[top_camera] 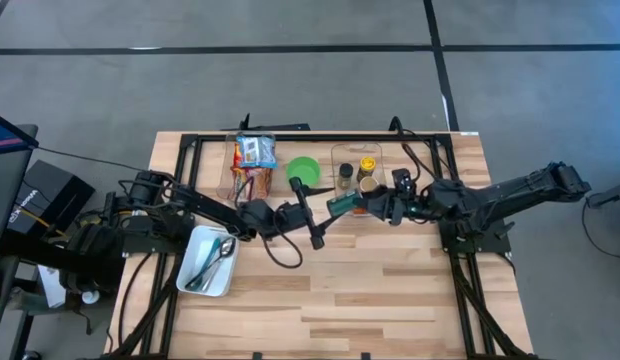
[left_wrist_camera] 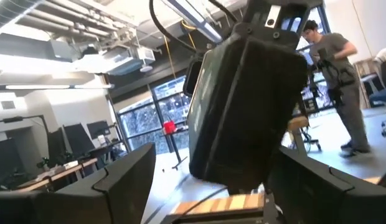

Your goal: Pick & Place Food Item

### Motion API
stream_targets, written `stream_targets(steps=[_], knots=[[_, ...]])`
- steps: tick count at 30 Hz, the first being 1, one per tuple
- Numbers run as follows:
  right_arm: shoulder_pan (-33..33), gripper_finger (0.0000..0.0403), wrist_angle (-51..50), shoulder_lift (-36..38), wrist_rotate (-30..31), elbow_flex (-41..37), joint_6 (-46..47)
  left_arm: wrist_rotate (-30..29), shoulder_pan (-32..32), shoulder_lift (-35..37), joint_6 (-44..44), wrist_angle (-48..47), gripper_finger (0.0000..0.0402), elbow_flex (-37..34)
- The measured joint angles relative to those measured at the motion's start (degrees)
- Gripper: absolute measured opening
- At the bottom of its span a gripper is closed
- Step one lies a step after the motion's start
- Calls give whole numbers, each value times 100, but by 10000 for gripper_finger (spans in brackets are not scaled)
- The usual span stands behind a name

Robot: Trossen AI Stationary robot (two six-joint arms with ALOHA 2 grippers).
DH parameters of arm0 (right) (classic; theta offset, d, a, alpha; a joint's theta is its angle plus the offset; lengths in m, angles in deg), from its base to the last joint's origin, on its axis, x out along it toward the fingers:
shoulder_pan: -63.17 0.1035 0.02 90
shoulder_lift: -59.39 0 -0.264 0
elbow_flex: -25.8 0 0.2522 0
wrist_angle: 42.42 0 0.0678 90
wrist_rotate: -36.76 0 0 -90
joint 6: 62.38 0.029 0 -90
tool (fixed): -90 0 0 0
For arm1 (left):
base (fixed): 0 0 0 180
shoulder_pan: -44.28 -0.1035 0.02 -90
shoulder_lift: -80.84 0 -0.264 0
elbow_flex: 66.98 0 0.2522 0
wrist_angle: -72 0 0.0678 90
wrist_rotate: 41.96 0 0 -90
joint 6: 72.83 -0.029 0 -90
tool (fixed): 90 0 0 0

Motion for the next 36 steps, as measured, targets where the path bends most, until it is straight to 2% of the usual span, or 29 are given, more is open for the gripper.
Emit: stream_targets(steps=[10, 36], knots=[[-9, 271, 175, 2, -13, 0, -18, 48, -55, -2, -15, 454, 289, -2], [-17, 271, 271, 0, 26, 2, -68, 46, -53, -4, -118, 214, 289, 221]])
